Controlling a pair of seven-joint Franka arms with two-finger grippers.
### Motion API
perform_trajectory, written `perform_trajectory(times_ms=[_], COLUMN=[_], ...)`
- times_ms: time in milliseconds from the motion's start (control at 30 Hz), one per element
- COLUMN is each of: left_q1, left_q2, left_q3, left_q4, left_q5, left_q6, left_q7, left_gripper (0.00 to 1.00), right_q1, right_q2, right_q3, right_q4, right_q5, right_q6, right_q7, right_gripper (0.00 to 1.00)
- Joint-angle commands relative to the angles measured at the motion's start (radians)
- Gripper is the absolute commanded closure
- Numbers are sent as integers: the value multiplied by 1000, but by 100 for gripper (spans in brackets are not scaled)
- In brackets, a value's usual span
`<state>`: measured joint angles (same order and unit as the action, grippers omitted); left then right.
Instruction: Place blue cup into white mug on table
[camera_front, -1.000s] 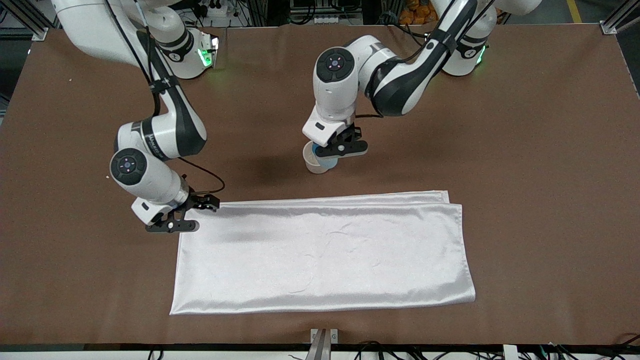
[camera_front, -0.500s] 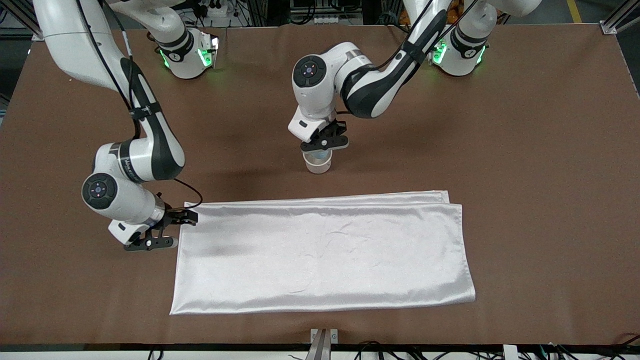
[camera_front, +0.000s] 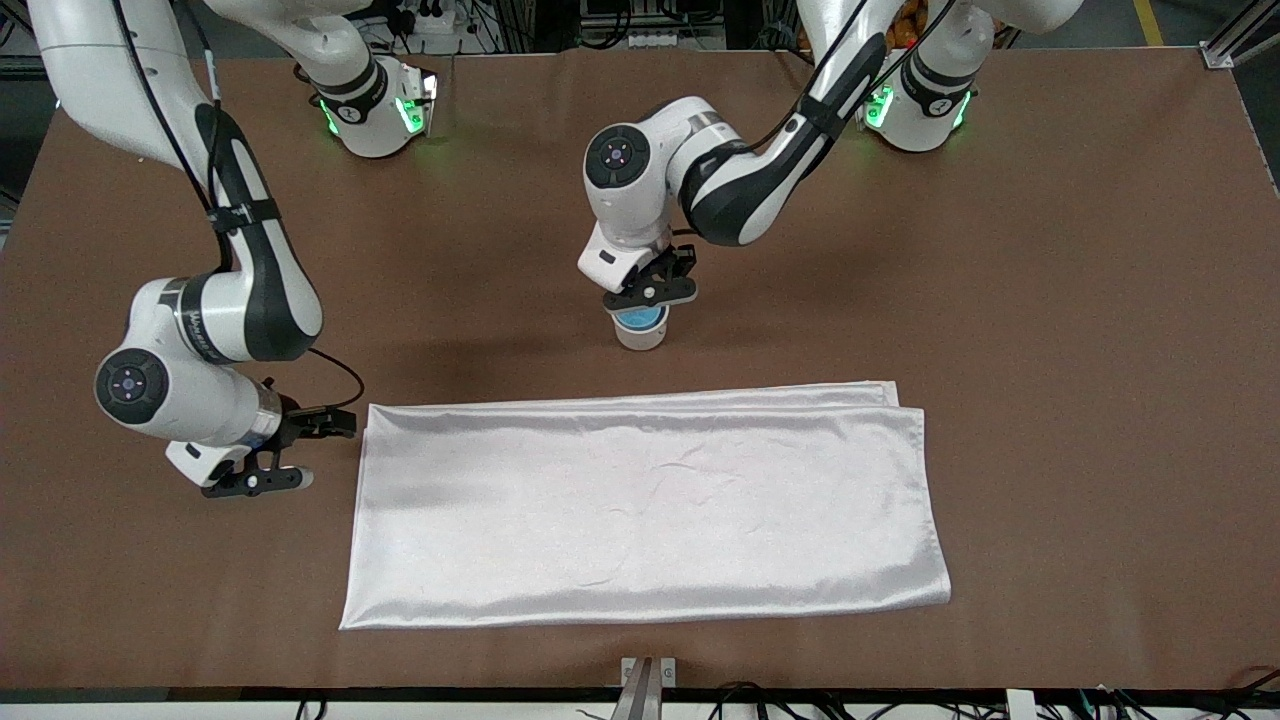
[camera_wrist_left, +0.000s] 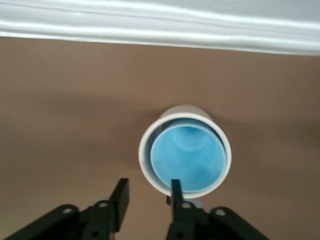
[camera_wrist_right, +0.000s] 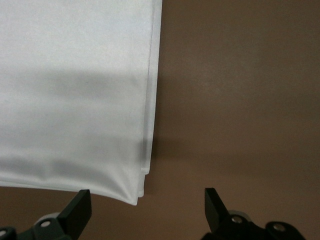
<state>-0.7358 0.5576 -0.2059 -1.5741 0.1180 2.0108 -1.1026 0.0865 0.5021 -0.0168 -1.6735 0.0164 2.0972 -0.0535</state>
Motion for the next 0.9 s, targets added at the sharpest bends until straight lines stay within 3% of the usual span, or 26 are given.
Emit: perform_trajectory(times_ms=[0, 333, 700, 867], left_q1=[4, 78, 265, 358], left_q2=[-13, -108, -254, -288], left_q3=[13, 63, 63, 62], left_q4=[37, 77, 74, 75], left_q5=[-1, 74, 77, 72], left_q6=[-3, -3, -52, -110], left_q7=[0, 75, 249, 394], left_gripper=[0, 0, 0, 0], right_q1=[-27, -60, -76, -76], right_q2=[-134, -304, -482, -510], right_q3=[18, 18, 20, 20], right_q4=[-130, -310, -505, -542], right_q5=[-12, -10, -9, -9], right_q6=[-6, 0, 47, 72], right_q7=[-51, -134, -169, -169], right_gripper=[0, 0, 0, 0])
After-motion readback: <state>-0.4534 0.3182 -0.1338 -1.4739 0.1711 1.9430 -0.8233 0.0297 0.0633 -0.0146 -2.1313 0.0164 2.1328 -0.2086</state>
